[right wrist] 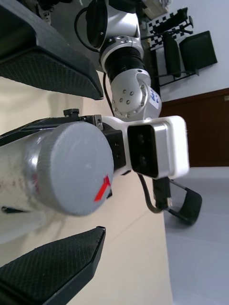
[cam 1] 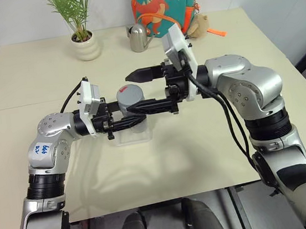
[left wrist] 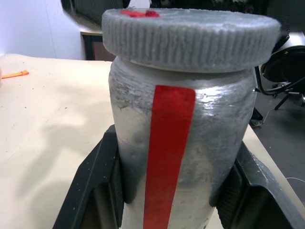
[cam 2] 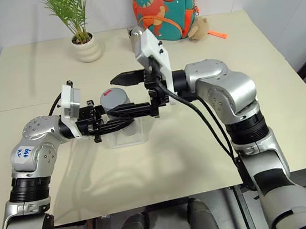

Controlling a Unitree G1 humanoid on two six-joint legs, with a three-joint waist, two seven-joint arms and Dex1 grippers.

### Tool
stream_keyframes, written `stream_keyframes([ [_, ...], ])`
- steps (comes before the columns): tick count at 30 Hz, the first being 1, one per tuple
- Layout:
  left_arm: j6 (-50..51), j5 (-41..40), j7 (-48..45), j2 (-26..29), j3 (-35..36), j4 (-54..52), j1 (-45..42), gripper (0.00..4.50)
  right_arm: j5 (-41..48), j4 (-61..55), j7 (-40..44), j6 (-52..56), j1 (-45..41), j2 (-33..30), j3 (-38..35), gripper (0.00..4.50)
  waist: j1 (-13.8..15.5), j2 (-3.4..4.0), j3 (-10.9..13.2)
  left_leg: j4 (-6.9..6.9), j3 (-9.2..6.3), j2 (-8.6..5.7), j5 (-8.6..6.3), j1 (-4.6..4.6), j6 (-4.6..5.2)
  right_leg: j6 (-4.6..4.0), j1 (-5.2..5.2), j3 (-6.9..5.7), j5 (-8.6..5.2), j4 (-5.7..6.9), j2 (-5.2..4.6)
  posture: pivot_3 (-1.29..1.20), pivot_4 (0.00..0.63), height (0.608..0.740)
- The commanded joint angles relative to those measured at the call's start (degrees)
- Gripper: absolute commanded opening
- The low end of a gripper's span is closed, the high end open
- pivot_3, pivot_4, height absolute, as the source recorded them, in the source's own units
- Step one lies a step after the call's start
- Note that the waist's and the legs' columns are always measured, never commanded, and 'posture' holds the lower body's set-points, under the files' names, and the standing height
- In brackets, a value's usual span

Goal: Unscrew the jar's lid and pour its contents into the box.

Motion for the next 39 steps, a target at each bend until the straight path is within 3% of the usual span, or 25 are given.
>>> stream_keyframes([
  [1, -0.45, -0.75, -0.32, 0.14, 0.67, -1.67, -1.24, 1.94, -0.28, -0.66, -0.69, -0.62, -1.54, 0.79, -0.6, 4.47, 0.01, 0.0, 0.0, 0.0, 0.0, 0.0, 0.0, 0.0, 0.0, 0.0, 0.0, 0.0, 0.0, 0.0, 0.0, 0.0, 0.15, 0.74],
  [5, -0.48, -0.76, -0.32, 0.2, 0.76, -1.7, -1.18, 1.94, -0.38, -0.38, -0.97, -0.58, -1.77, 1.29, -0.7, 4.3, 0.01, 0.0, 0.0, 0.0, 0.0, 0.0, 0.0, 0.0, 0.0, 0.0, 0.0, 0.0, 0.0, 0.0, 0.0, 0.0, 0.15, 0.74],
  [7, -0.46, -0.77, -0.29, 0.19, 0.77, -1.76, -1.12, 1.94, -0.45, -0.22, -1.23, -0.75, -1.87, 1.59, -0.92, 3.89, 0.01, 0.0, 0.0, 0.0, 0.0, 0.0, 0.0, 0.0, 0.0, 0.0, 0.0, 0.0, 0.0, 0.0, 0.0, 0.0, 0.15, 0.74],
  [11, -0.39, -0.79, -0.15, 0.16, 0.77, -1.86, -1.04, 1.94, 0.61, -0.94, -1.24, -0.1, -2.08, 2.16, -1.67, 2.62, 0.0, 0.0, 0.0, 0.0, 0.0, 0.0, 0.0, 0.0, 0.0, 0.0, 0.0, 0.0, 0.0, 0.01, 0.0, 0.0, 0.15, 0.74],
  [12, -0.36, -0.8, -0.15, 0.2, 0.8, -1.88, -0.99, 1.94, 1.53, -1.19, -1.88, 0.26, -2.17, 2.83, -2.58, 2.56, -0.02, 0.0, 0.0, 0.0, 0.0, 0.0, 0.0, 0.0, 0.0, 0.0, 0.0, 0.0, 0.0, 0.01, 0.0, 0.0, 0.15, 0.74],
  [16, -0.19, -0.9, -0.14, 0.59, 0.99, -2.13, -0.59, 1.94, 12.59, -2.43, -5.95, 5.64, -2.72, 6.41, -11.95, 2.56, -0.01, 0.0, 0.0, -0.02, -0.01, 0.01, 0.0, 0.0, 0.0, 0.0, -0.01, 0.0, 0.0, 0.03, 0.01, 0.0, 0.15, 0.74],
  [22, 0.36, -1.57, -0.05, 1.53, 1.52, -2.91, 0.63, 1.94, 19.08, -7.19, -10.97, 9.61, 0.95, 3.85, -18.84, 2.56, 0.23, 0.0, 0.0, -0.03, 0.01, 0.01, -0.01, -0.02, 0.01, 0.0, 0.0, -0.01, 0.0, -0.04, -0.01, 0.0, 0.15, 0.74],
  [28, 0.59, -2.23, 0.31, 2.05, 2.65, -2.22, 0.52, 1.94, 8.02, -8.16, -13.23, 1.02, 12.15, -4.92, -18.69, 2.56, 0.93, 0.0, 0.0, 0.0, 0.02, 0.0, -0.01, -0.01, 0.02, 0.0, 0.01, 0.0, 0.0, -0.04, 0.0, 0.0, 0.15, 0.74],
  [34, 0.45, -2.21, 0.28, 2.29, 3.41, 0.12, -0.77, 1.94, -10.09, -5.55, -11.34, -19.89, 28.48, -11.17, -12.09, 2.56, 1.32, 0.0, 0.0, -0.02, 0.09, 0.0, -0.04, -0.01, 0.08, 0.01, 0.0, 0.04, 0.0, -0.1, 0.01, 0.0, 0.15, 0.74],
  [39, 0.62, -2.12, 0.04, 1.93, 3.3, 2.02, -2.14, 1.94, -9.75, 1.05, -15.44, -26.96, 35.46, -3.61, -15.5, 2.56, 0.81, -0.03, -0.01, 0.0, 0.17, 0.01, -0.04, 0.11, 0.08, 0.03, 0.03, 0.14, 0.01, -0.05, 0.03, 0.0, 0.15, 0.74],
])
